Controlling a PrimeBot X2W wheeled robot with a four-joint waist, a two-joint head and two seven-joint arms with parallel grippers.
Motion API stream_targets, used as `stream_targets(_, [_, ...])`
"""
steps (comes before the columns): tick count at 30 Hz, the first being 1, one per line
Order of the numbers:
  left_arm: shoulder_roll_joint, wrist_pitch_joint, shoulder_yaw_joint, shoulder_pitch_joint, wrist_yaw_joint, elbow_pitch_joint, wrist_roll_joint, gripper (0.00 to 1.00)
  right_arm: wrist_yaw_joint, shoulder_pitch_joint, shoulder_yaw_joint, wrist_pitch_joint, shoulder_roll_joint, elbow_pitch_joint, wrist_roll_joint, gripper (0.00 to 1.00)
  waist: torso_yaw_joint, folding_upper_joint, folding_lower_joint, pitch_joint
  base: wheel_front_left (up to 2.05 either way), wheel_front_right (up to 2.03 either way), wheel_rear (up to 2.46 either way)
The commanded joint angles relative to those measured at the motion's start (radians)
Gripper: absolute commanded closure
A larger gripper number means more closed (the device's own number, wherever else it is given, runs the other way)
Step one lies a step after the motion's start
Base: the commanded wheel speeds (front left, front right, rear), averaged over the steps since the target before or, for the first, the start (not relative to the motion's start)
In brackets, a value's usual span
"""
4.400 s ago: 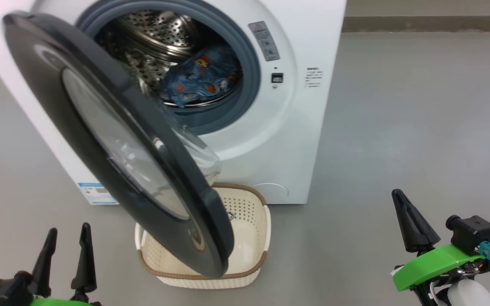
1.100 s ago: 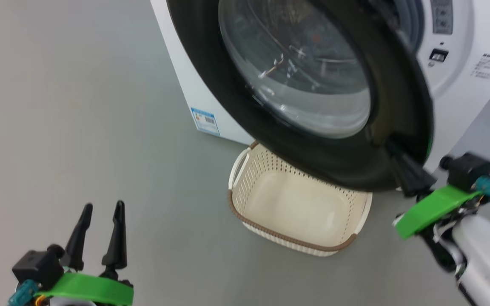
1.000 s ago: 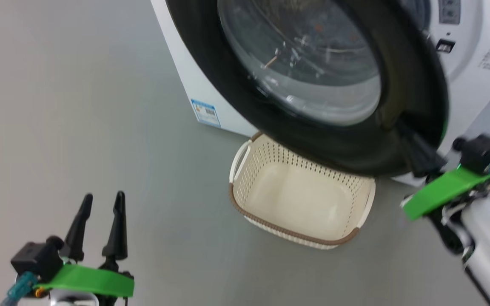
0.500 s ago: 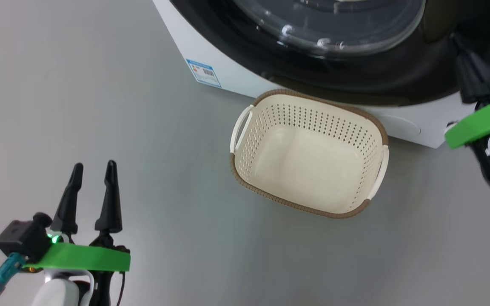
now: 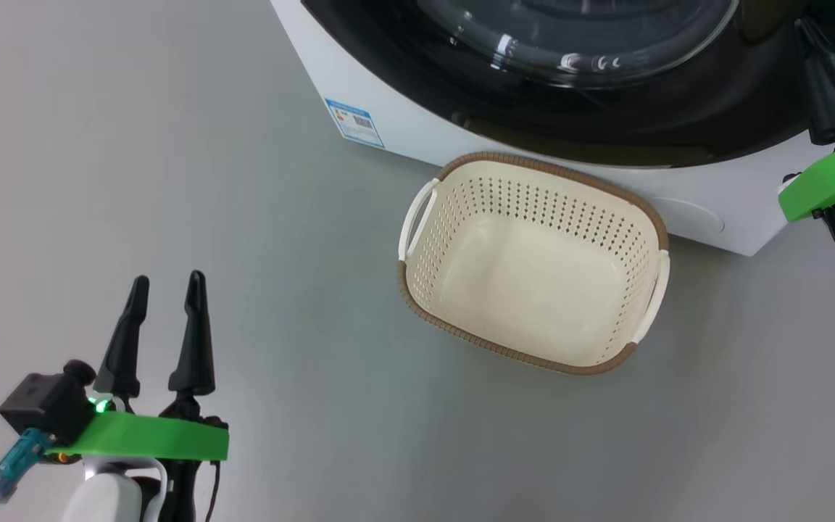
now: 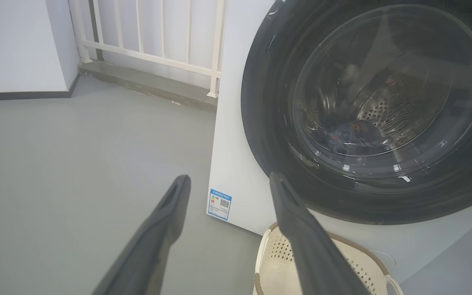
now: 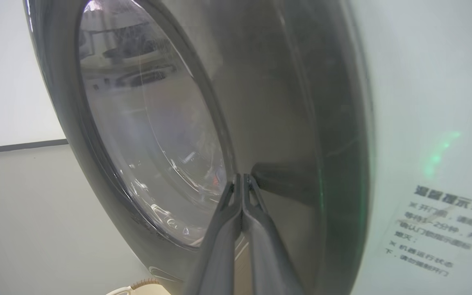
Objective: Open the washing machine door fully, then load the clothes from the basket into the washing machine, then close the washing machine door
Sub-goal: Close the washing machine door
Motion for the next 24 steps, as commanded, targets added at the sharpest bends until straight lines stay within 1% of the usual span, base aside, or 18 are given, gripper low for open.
stream_targets(1, [0.031,-0.006,0.039,-0.011,-0.002,-0.014,-0.007,0.0,-0.01,-0.003,-0.011,-0.005,-0.012,-0.011,0.009,1.0,-0.002,0.0,0.0,-0.015,0.0,0.0,0.0])
stream_targets(7, [0.038,-0.006,0.04,-0.009,-0.002,-0.008,-0.006,0.0,-0.01,0.025,0.003,-0.005,0.012,0.006,0.031,1.0,-0.018,0.0,0.0,-0.045,0.0,0.0,0.0])
stream_targets(12, [0.046,-0.006,0.043,-0.001,-0.002,-0.004,-0.005,0.0,-0.01,0.048,0.037,-0.005,0.022,-0.017,0.046,1.0,-0.046,0.0,0.0,-0.074,0.0,0.0,0.0])
stream_targets(13, [0.047,-0.006,0.044,0.001,-0.002,-0.003,-0.005,0.0,-0.01,0.054,0.044,-0.005,0.023,-0.024,0.048,0.97,-0.054,0.0,0.0,-0.08,0.0,0.0,0.0])
stream_targets(14, [0.05,-0.006,0.044,0.003,-0.002,-0.003,-0.005,0.0,-0.01,0.061,0.05,-0.005,0.024,-0.032,0.048,0.82,-0.062,0.0,0.0,-0.087,0.0,0.0,0.0])
stream_targets(15, [0.052,-0.006,0.043,0.006,-0.002,-0.002,-0.005,0.0,-0.01,0.069,0.056,-0.005,0.027,-0.04,0.049,0.69,-0.072,0.0,0.0,-0.095,0.0,0.0,0.0])
stream_targets(16, [0.054,-0.006,0.043,0.009,-0.002,-0.001,-0.005,0.0,-0.01,0.077,0.061,-0.005,0.029,-0.05,0.049,0.61,-0.082,0.0,0.0,-0.102,0.0,0.0,0.0])
stream_targets(17, [0.057,-0.006,0.043,0.012,-0.002,-0.001,-0.005,0.0,-0.01,0.085,0.065,-0.005,0.031,-0.06,0.049,0.42,-0.093,0.0,0.0,-0.107,0.0,0.0,0.0])
stream_targets(18, [0.06,-0.006,0.042,0.014,-0.002,-0.001,-0.004,0.0,-0.01,0.094,0.069,-0.005,0.034,-0.07,0.048,0.07,-0.104,0.0,0.0,-0.112,0.0,0.0,0.0])
stream_targets(19, [0.062,-0.006,0.04,0.015,-0.002,-0.002,-0.004,0.0,-0.01,0.103,0.073,-0.005,0.036,-0.08,0.048,0.0,-0.115,0.0,0.0,-0.117,0.0,0.0,0.0])
stream_targets(24, [0.073,-0.006,0.04,0.023,-0.002,-0.002,-0.002,0.0,-0.01,0.153,0.057,-0.005,0.055,-0.126,0.05,0.0,-0.172,0.0,0.0,-0.147,0.0,0.0,0.0])
